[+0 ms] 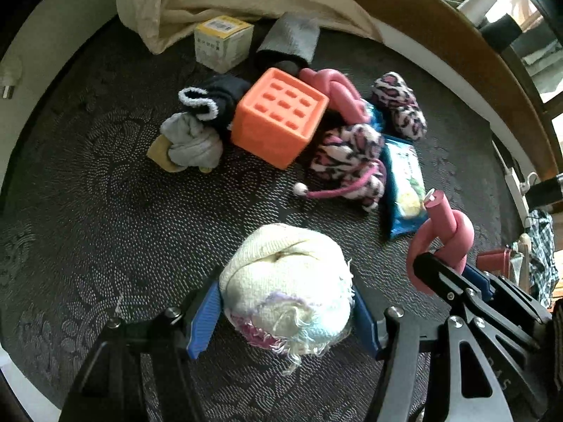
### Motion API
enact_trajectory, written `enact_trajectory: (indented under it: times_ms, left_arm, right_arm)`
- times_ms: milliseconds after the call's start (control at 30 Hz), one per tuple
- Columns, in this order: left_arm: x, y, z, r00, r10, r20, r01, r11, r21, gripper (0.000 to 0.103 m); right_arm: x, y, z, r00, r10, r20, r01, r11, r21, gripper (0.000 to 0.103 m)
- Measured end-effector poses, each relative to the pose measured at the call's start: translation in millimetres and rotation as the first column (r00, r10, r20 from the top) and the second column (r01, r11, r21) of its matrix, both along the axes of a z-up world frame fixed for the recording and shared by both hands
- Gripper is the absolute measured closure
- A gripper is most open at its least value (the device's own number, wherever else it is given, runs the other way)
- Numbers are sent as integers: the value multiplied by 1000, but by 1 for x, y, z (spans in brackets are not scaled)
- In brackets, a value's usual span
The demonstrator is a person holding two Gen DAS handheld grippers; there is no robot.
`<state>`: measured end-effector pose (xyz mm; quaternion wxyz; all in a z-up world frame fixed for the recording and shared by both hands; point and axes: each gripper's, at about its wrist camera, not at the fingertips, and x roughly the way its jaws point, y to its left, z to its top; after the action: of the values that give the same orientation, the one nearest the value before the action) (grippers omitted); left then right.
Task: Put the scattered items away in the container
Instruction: 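Grasp white fuzzy ball with left gripper while right gripper grasps pink knotted rope, then carry ball and rope over the cardboard box and open both grippers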
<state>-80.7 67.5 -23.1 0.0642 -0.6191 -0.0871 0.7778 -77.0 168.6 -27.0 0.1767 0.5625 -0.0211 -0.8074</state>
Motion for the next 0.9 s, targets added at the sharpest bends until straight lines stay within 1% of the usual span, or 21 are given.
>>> enact_trajectory:
  times_ms: [167,233,267,300,333,400,500,533,900]
  left_arm:
    - [18,18,14,1000,-19,-22,18,1000,-8,36]
    - [27,29,20,999,-31,-33,31,999,-11,36]
    - [26,34,16,999,-38,-37,38,999,-11,36]
    - [30,40,19,998,-45,-40,45,999,-12,36]
    - [20,37,21,998,-52,-43,51,999,-12,36]
    - [24,48,19,996,-67,-53,66,998,-13,36]
    - [12,53,7,994,-93,-65,92,996,-12,36]
    - [14,54,7,993,-101,-68,101,995,-12,36]
    - [41,121,27,977,-184,-108,184,983,-8,36]
  right_arm:
    - [14,19,16,999,-13,-35,13,1000,0,76]
    - [11,20,24,999,-23,-46,23,1000,1,76]
    - [8,22,21,998,-29,-52,29,1000,1,76]
    - [10,27,20,998,-35,-57,35,999,2,76]
    - [14,32,22,997,-41,-62,41,999,2,76]
    - [21,44,27,996,-55,-72,55,998,3,76]
    - [27,63,34,993,-79,-88,80,997,4,76]
    - [29,69,35,992,-87,-91,88,996,4,76]
    - [59,134,48,978,-166,-131,168,986,7,76]
